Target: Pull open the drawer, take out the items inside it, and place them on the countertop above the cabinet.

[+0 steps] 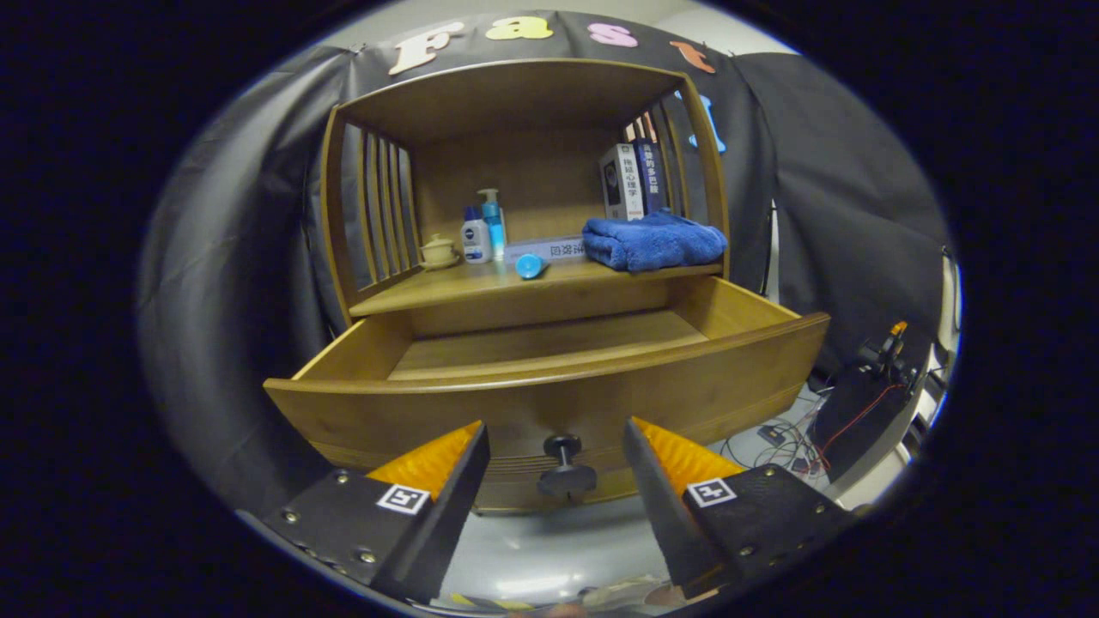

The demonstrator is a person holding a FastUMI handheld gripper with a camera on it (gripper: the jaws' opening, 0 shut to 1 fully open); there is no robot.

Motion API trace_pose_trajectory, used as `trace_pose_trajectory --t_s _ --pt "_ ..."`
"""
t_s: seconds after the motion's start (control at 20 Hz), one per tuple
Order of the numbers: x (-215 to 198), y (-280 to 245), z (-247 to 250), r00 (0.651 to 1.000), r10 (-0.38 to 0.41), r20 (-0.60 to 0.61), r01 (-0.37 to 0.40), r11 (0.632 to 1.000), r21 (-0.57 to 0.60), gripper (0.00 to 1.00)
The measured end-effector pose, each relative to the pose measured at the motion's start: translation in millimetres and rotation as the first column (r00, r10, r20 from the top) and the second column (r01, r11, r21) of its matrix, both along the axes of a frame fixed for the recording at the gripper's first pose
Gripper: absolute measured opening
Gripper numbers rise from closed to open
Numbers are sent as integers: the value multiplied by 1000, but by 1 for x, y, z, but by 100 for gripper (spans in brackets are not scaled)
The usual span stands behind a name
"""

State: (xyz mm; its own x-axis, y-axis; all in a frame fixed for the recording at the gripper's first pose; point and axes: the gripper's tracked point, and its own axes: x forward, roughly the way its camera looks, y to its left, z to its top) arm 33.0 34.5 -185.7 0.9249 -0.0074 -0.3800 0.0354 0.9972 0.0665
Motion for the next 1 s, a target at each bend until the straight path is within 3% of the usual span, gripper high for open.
trace_pose_trajectory --t_s 0.3,1.0 --pt "17 19 -15 997 76 -14 -76 997 -2 95" --pt "30 16 -22 994 103 -30 -104 993 -50 94"
